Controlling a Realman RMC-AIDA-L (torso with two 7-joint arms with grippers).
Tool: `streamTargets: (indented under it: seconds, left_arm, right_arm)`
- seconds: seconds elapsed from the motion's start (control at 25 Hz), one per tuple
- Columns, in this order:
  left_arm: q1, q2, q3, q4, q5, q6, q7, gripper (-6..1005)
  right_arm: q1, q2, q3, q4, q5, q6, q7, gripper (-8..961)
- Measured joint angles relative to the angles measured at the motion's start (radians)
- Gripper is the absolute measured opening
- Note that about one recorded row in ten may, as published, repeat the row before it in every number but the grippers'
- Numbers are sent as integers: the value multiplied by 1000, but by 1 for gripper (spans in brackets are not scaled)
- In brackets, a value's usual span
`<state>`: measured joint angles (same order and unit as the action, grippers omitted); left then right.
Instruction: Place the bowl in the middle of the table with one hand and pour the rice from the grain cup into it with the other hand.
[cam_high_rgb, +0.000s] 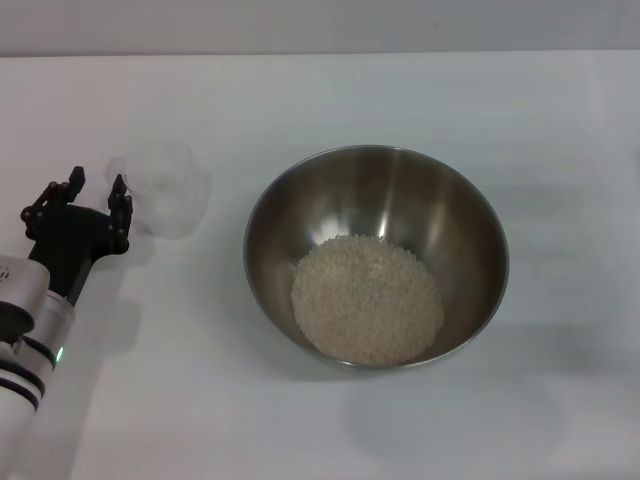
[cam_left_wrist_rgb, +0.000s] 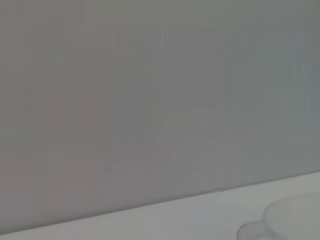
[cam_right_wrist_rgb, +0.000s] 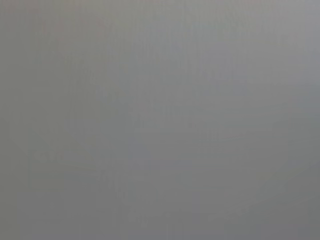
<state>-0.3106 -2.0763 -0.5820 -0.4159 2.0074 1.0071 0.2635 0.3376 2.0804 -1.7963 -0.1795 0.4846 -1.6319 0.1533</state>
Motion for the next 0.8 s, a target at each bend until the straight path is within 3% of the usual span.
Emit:
streamTargets:
  seconds: [0.28, 0.32, 0.8]
  left_arm:
    - [36, 3, 1, 0, 1, 25, -5, 460]
    - [65, 4, 2, 0, 10, 71, -45, 481]
    - [134, 1, 29, 44, 122, 403, -245, 498]
  right_arm:
    - [13, -2, 3, 13, 0, 8, 0, 495]
    - [15, -1, -4, 18, -1, 19, -2, 495]
    - [22, 5, -174, 25, -5, 195, 9, 494]
